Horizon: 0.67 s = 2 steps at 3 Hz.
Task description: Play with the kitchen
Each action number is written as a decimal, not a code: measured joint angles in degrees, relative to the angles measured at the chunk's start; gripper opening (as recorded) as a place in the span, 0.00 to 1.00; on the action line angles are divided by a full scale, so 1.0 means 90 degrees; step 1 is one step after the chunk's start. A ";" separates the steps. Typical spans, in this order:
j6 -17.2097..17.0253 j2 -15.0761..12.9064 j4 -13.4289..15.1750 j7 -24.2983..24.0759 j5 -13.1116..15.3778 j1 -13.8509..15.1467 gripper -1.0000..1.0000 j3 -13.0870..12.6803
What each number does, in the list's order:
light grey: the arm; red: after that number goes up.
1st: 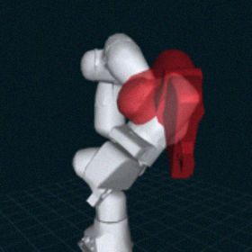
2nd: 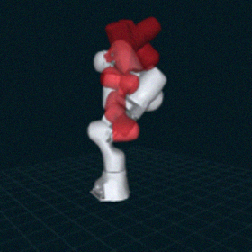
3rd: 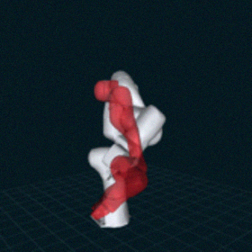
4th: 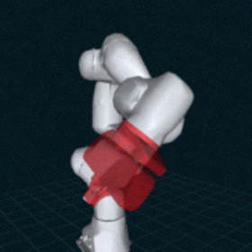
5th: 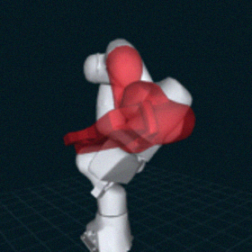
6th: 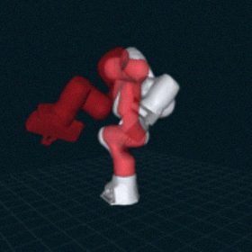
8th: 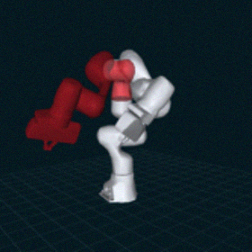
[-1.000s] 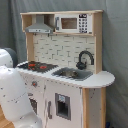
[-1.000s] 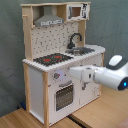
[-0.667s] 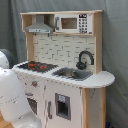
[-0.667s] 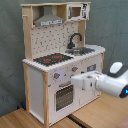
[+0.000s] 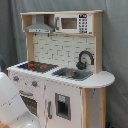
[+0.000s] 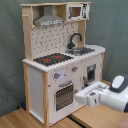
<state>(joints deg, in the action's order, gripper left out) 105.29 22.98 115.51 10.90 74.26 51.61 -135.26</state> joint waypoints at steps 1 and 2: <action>0.0213 0.0387 0.0219 0.0195 -0.0424 -0.0325 1.00 0.0224; 0.0436 0.0785 0.0446 0.0399 -0.0869 -0.0663 1.00 0.0455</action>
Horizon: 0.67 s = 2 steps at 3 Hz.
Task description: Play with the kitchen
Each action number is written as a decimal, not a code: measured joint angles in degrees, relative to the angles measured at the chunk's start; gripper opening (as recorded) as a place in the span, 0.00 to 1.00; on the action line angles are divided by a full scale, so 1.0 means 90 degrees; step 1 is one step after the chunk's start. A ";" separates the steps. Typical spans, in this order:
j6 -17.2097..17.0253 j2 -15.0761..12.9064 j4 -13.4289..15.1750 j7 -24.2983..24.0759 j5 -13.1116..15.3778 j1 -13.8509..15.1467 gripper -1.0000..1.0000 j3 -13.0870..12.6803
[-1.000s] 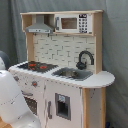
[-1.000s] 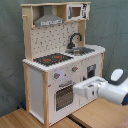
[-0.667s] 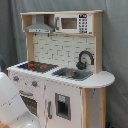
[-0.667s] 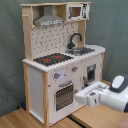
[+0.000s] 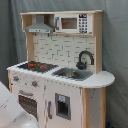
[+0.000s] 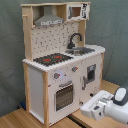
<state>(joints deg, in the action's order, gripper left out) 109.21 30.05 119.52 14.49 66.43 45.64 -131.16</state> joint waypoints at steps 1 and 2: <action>0.0227 0.0416 0.0238 0.0213 -0.0459 -0.0348 1.00 0.0239; 0.0453 0.0829 0.0475 0.0427 -0.0911 -0.0697 1.00 0.0479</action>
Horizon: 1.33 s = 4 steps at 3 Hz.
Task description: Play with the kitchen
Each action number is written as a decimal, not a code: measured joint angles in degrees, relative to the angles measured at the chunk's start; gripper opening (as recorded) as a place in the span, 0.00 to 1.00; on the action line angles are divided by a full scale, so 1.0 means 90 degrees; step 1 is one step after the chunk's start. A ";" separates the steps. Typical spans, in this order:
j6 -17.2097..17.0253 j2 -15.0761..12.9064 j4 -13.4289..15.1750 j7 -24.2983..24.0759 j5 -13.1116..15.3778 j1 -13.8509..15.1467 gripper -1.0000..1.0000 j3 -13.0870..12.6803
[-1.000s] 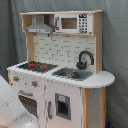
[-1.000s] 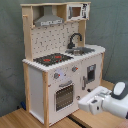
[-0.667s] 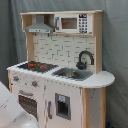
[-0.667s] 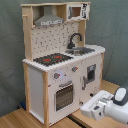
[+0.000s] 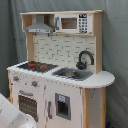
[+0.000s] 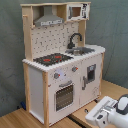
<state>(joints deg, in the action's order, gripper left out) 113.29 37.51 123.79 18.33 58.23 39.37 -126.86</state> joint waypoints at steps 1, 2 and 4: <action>0.0174 0.0311 0.0179 0.0161 -0.0348 -0.0262 1.00 0.0183; 0.0402 0.0722 0.0416 0.0374 -0.0804 -0.0611 1.00 0.0426; 0.0764 0.1362 0.0775 0.0700 -0.1526 -0.1150 1.00 0.0813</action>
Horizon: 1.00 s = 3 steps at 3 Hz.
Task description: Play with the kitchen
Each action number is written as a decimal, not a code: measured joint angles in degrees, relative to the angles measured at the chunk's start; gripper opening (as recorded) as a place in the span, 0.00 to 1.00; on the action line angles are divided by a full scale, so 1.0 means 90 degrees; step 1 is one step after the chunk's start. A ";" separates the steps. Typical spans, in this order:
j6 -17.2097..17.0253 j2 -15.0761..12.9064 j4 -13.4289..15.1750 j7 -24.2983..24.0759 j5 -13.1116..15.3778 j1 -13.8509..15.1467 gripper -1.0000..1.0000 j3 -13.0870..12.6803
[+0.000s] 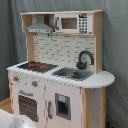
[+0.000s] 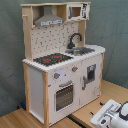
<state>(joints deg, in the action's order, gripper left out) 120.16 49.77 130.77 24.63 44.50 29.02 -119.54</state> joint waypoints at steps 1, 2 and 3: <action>0.0177 0.0326 0.0183 0.0163 -0.0356 -0.0269 1.00 0.0193; 0.0360 0.0648 0.0366 0.0328 -0.0713 -0.0538 1.00 0.0382; 0.0534 0.0963 0.0545 0.0486 -0.1059 -0.0802 1.00 0.0565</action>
<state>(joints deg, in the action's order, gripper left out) 124.97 58.44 135.68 29.01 34.97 21.81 -114.45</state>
